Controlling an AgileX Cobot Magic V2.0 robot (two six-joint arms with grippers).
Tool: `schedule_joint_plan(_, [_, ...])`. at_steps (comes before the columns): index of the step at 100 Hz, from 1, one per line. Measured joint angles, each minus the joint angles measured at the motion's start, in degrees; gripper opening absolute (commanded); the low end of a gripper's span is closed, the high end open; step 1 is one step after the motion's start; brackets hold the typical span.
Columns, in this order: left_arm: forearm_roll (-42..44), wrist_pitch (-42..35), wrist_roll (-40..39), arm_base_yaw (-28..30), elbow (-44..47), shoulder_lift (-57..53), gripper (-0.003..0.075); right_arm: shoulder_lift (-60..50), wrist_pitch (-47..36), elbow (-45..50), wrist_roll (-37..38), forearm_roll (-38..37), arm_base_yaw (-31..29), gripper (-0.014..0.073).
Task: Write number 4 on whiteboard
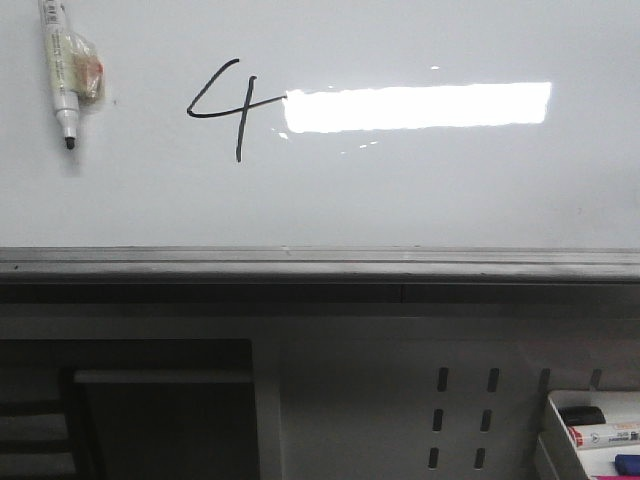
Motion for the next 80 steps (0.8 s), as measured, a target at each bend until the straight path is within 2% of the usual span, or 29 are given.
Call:
schedule_joint_plan(27, [-0.9,0.1,0.0,0.0,1.7,0.0,-0.0020,-0.1,-3.4,0.3,-0.1,0.0,0.0,-0.0066])
schedule_joint_plan(80, [-1.0,0.1,0.0,0.0,1.7,0.0,-0.0020,-0.1,-3.8,0.3,-0.2,0.0,0.0,-0.0066])
